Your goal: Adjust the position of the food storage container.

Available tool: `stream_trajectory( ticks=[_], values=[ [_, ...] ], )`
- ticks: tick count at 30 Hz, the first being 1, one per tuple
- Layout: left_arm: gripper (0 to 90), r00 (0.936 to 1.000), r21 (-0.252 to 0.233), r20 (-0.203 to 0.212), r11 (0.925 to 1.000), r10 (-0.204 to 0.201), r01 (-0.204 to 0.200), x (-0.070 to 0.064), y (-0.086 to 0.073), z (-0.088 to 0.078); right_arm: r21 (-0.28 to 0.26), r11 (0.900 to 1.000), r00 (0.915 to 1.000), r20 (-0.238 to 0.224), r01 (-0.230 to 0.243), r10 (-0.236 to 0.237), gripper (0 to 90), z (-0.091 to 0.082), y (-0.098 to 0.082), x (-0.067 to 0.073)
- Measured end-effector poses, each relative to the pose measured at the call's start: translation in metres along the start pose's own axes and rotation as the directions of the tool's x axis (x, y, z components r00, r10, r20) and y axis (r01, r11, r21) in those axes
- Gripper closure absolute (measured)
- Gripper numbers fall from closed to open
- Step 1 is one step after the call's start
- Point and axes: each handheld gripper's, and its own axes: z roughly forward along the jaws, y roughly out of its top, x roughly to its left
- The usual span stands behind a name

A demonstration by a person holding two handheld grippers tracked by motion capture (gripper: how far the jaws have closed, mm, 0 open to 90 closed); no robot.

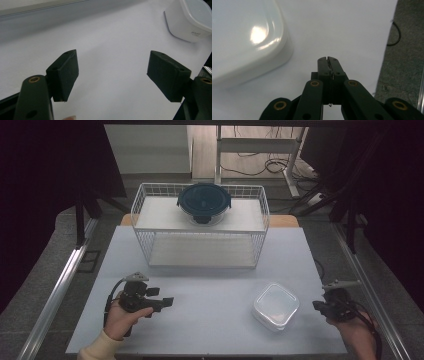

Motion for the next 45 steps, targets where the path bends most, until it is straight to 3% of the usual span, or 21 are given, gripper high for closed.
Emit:
stream_trajectory(
  ticks=[7,28,37,45],
  values=[
    [24.9,1.0000,0.001,-0.002,1.0000,-0.003,0.003,0.000,0.000,0.001,0.046,0.998,0.9987,-0.039,0.034,-0.032,89.1,0.015,-0.009,0.015],
    [24.9,1.0000,0.003,-0.003,1.0000,-0.004,0.004,0.001,-0.001,0.001,0.046,0.995,0.9942,-0.059,0.092,-0.090,89.2,0.030,0.021,0.041],
    [24.9,1.0000,0.003,-0.005,1.0000,-0.005,0.005,0.002,-0.001,0.000,0.036,0.987,0.9847,-0.087,0.155,-0.151,89.2,0.039,0.042,0.064],
    [24.9,1.0000,0.002,-0.004,1.0000,-0.007,0.007,0.003,-0.002,0.000,0.033,0.974,0.9680,-0.123,0.224,-0.219,89.2,0.051,0.062,0.094]
  ],
)
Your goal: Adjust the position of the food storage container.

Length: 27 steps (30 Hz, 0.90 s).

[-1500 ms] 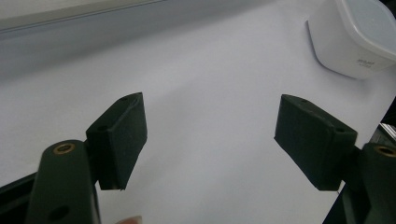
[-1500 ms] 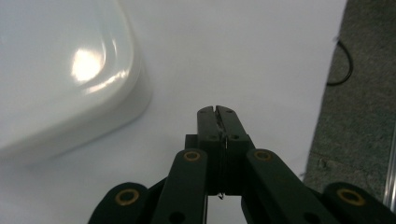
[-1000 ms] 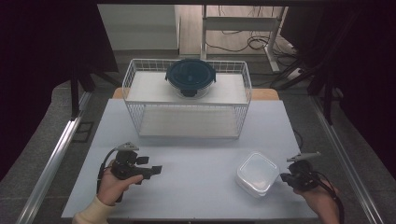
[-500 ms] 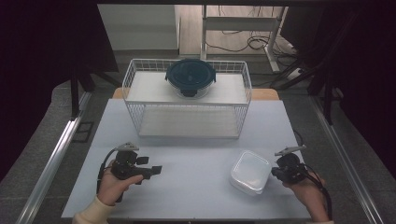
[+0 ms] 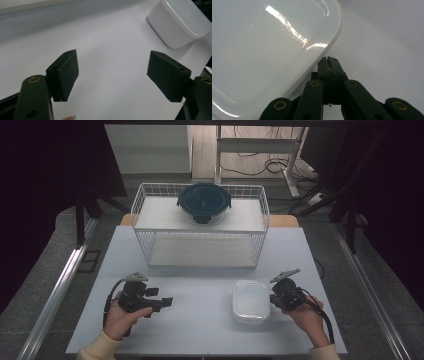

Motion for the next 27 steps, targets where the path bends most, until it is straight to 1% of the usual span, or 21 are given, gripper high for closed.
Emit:
stream_trajectory(
  ticks=[3,6,12,18,21,25,26,27],
  values=[
    [24.8,1.0000,0.001,0.000,1.0000,-0.001,0.001,0.000,0.000,0.000,-0.001,1.000,0.9999,-0.006,0.014,-0.014,89.2,0.003,0.005,0.004],
    [24.9,1.0000,0.001,0.000,1.0000,-0.001,0.001,0.001,0.000,0.000,-0.002,0.999,0.9989,-0.023,0.041,-0.041,89.2,0.009,0.014,0.014],
    [24.8,1.0000,0.004,0.000,1.0000,0.002,-0.002,0.001,0.000,0.001,-0.010,0.997,0.9960,-0.047,0.075,-0.076,89.2,0.016,0.026,0.030],
    [24.8,1.0000,-0.002,0.000,1.0000,-0.004,0.004,0.002,0.000,-0.001,-0.018,0.992,0.9891,-0.082,0.122,-0.123,89.2,0.022,0.037,0.050],
    [24.9,1.0000,-0.002,-0.001,1.0000,-0.005,0.005,0.002,0.000,-0.001,-0.022,0.989,0.9855,-0.089,0.143,-0.144,89.2,0.024,0.041,0.057],
    [24.9,1.0000,0.001,0.000,1.0000,-0.004,0.004,0.002,0.000,0.000,-0.025,0.987,0.9819,-0.099,0.160,-0.161,89.2,0.026,0.044,0.064],
    [24.9,1.0000,0.001,0.000,1.0000,-0.004,0.004,0.002,0.000,0.000,-0.025,0.987,0.9819,-0.099,0.160,-0.161,89.2,0.026,0.044,0.064],
    [24.9,1.0000,0.001,-0.001,1.0000,-0.003,0.003,0.002,0.000,0.000,-0.025,0.986,0.9797,-0.109,0.167,-0.169,89.2,0.027,0.046,0.069]
  ],
)
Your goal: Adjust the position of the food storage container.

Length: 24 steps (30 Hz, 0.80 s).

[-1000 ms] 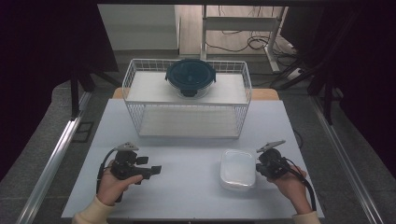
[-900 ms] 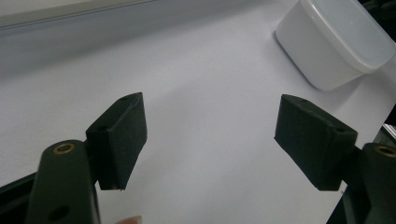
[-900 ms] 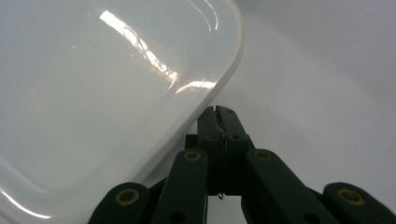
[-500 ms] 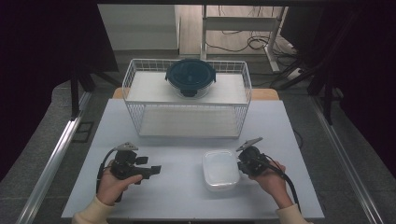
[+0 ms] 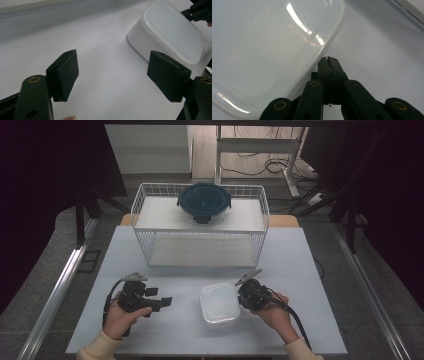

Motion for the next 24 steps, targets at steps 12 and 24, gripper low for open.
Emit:
stream_trajectory(
  ticks=[12,24],
  values=[
    [24.9,1.0000,-0.002,-0.003,1.0000,0.005,-0.005,-0.001,0.000,0.000,-0.006,0.998,0.9960,-0.062,0.064,-0.065,89.2,0.002,0.003,0.027],
    [24.9,1.0000,-0.007,-0.006,1.0000,0.002,-0.002,0.000,0.000,-0.002,-0.041,0.998,0.9971,-0.052,0.053,-0.055,89.1,-0.007,-0.004,0.026]
  ],
)
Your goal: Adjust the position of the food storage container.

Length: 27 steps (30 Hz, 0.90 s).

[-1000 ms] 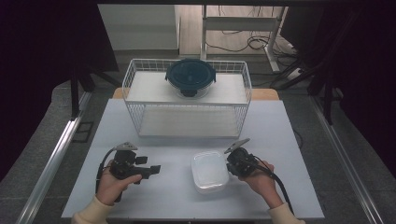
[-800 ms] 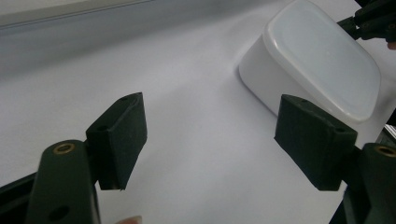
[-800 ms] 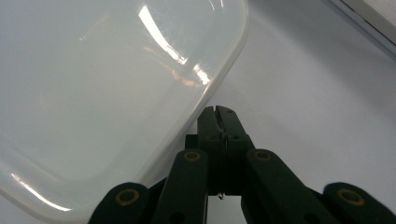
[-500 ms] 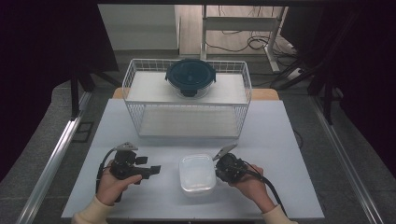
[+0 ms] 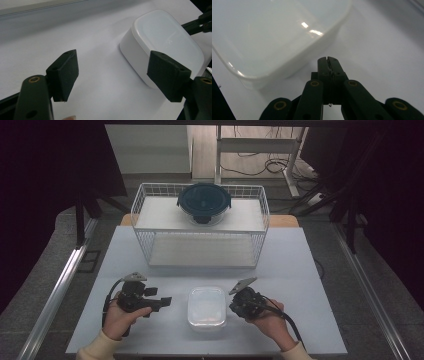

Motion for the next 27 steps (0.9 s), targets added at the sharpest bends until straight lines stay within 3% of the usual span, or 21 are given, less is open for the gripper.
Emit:
stream_trajectory(
  ticks=[6,9,12,13,14,16,19,20,21,24,27],
  values=[
    [24.9,1.0000,-0.006,-0.006,1.0000,-0.006,0.006,0.000,0.000,-0.001,-0.089,0.992,0.9953,0.024,-0.091,0.094,89.1,-0.025,-0.023,-0.015],
    [24.9,1.0000,-0.007,-0.006,1.0000,-0.001,0.001,-0.001,0.000,-0.001,-0.158,0.975,0.9877,-0.011,-0.156,0.156,85.6,-0.036,-0.039,-0.023],
    [24.9,1.0000,-0.006,-0.006,1.0000,0.002,-0.002,-0.002,0.000,0.000,-0.226,0.944,0.9710,-0.066,-0.239,0.230,62.2,-0.040,-0.046,-0.029],
    [24.9,1.0000,-0.006,-0.006,1.0000,0.002,-0.002,-0.002,0.000,0.000,-0.226,0.944,0.9710,-0.066,-0.239,0.230,62.2,-0.040,-0.046,-0.029],
    [24.9,0.9999,-0.017,-0.011,0.9998,-0.005,0.004,-0.002,0.000,-0.001,-0.251,0.920,0.9535,-0.108,-0.300,0.282,47.2,-0.040,-0.047,-0.031],
    [25.0,0.9999,-0.027,-0.013,0.9996,-0.003,0.003,-0.003,0.000,-0.002,-0.253,0.906,0.9388,-0.148,-0.340,0.311,40.8,-0.038,-0.047,-0.032],
    [25.0,0.9998,-0.054,-0.015,0.9985,-0.009,0.008,-0.005,0.000,-0.004,-0.261,0.897,0.9329,-0.156,-0.356,0.325,36.0,-0.036,-0.046,-0.031],
    [25.0,0.9999,-0.062,-0.010,0.9980,-0.011,0.010,-0.005,0.000,-0.005,-0.269,0.890,0.9281,-0.161,-0.368,0.336,33.2,-0.035,-0.046,-0.029],
    [25.0,0.9999,-0.066,-0.006,0.9977,-0.012,0.012,-0.006,0.000,-0.005,-0.269,0.890,0.9281,-0.161,-0.368,0.336,33.2,-0.035,-0.046,-0.029],
    [24.7,0.9999,-0.063,0.007,0.9979,-0.015,0.016,-0.007,0.000,-0.004,-0.282,0.874,0.9153,-0.202,-0.395,0.348,31.4,-0.034,-0.046,-0.030],
    [24.6,0.9999,-0.055,0.008,0.9983,-0.015,0.016,-0.007,0.000,-0.002,-0.280,0.870,0.9102,-0.212,-0.405,0.356,31.4,-0.034,-0.046,-0.030]
  ],
)
